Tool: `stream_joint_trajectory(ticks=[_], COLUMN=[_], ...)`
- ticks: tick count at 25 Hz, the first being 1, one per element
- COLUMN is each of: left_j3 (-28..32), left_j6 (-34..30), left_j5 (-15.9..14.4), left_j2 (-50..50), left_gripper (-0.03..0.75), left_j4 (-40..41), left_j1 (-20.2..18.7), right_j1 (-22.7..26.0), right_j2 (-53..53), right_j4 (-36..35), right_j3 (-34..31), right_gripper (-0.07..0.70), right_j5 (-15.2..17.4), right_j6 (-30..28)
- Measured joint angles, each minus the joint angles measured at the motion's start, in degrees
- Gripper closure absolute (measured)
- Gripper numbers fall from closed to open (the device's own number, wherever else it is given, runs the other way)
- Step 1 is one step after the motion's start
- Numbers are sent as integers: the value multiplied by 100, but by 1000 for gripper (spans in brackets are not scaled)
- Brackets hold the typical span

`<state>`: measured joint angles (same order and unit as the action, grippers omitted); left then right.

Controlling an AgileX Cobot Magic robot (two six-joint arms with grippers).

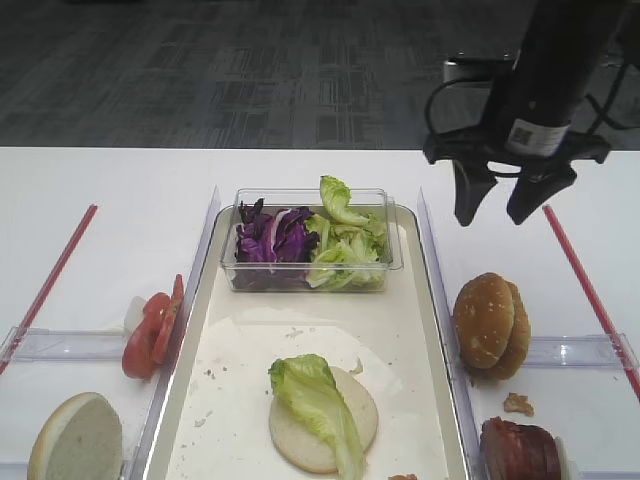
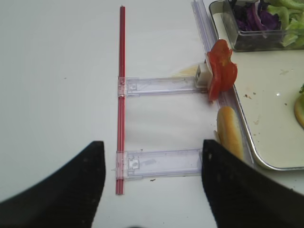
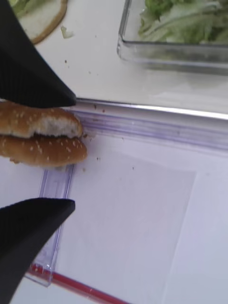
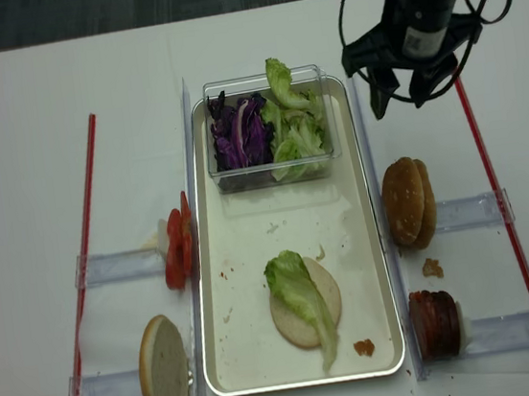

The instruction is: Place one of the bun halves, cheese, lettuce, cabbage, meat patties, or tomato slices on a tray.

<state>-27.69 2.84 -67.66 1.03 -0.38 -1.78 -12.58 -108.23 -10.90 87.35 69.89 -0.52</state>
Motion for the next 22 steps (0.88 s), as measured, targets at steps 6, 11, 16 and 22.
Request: stream_joint_trajectory(ticks=[6,11,16,22], left_j3=[0,0,0,0], left_j6=[0,0,0,0], left_j5=[0,0,0,0], left_j2=[0,0,0,0], left_gripper=[294,294,294,294], left_j4=[0,0,0,0], left_j1=[0,0,0,0], right_j1=[623,1053,1286,1324], right_j2=[0,0,0,0], right_j4=[265,357,418,451], right_j3=[0,0,0,0], right_gripper=[191,192,192,192], right_j5=[0,0,0,7], right_j6=[-5,-5,-5,-18])
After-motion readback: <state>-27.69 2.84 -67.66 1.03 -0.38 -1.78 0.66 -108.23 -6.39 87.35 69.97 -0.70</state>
